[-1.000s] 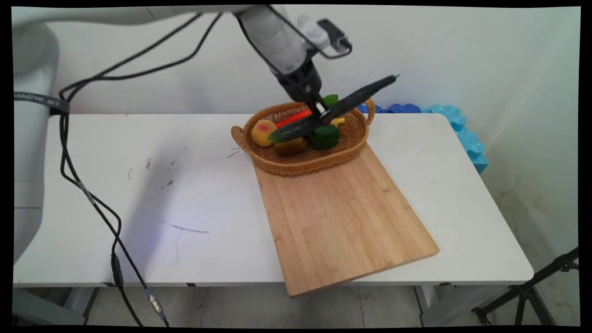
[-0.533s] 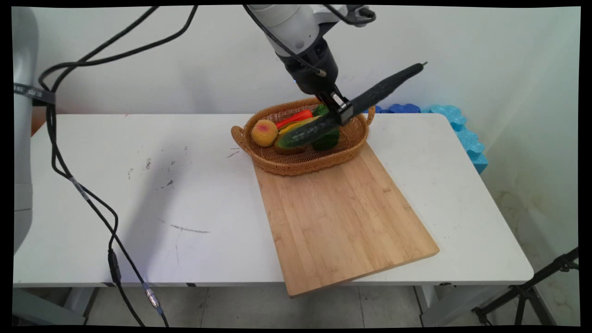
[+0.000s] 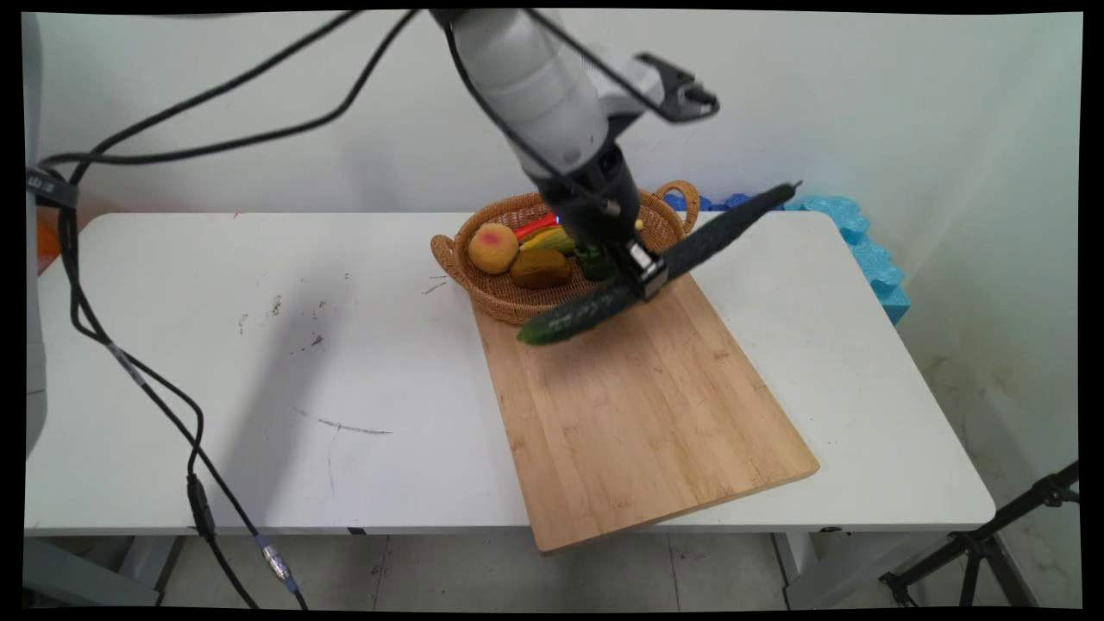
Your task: Place the picked object on the cutting board
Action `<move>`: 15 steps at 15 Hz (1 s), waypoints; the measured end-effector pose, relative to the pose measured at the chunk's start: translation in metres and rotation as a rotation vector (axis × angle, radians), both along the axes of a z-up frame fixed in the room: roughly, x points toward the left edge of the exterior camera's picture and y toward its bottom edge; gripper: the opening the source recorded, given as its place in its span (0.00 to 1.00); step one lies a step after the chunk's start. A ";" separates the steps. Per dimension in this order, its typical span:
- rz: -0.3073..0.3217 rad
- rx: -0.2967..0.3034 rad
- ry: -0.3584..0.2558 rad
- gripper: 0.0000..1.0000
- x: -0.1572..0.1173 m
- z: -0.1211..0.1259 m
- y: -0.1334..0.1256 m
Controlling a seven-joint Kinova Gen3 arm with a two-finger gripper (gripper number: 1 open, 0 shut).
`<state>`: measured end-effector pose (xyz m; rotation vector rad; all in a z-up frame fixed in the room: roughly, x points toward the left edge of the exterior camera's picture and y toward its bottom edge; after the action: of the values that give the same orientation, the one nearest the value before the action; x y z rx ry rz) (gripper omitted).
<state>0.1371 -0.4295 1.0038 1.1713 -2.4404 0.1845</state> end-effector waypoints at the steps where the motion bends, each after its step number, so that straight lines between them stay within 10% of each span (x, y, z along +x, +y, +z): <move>1: 0.002 0.005 -0.006 0.00 -0.001 -0.009 0.002; 15: 0.000 -0.006 -0.086 0.00 0.005 -0.102 -0.001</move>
<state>0.1419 -0.4302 0.9015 1.1835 -2.5124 0.2471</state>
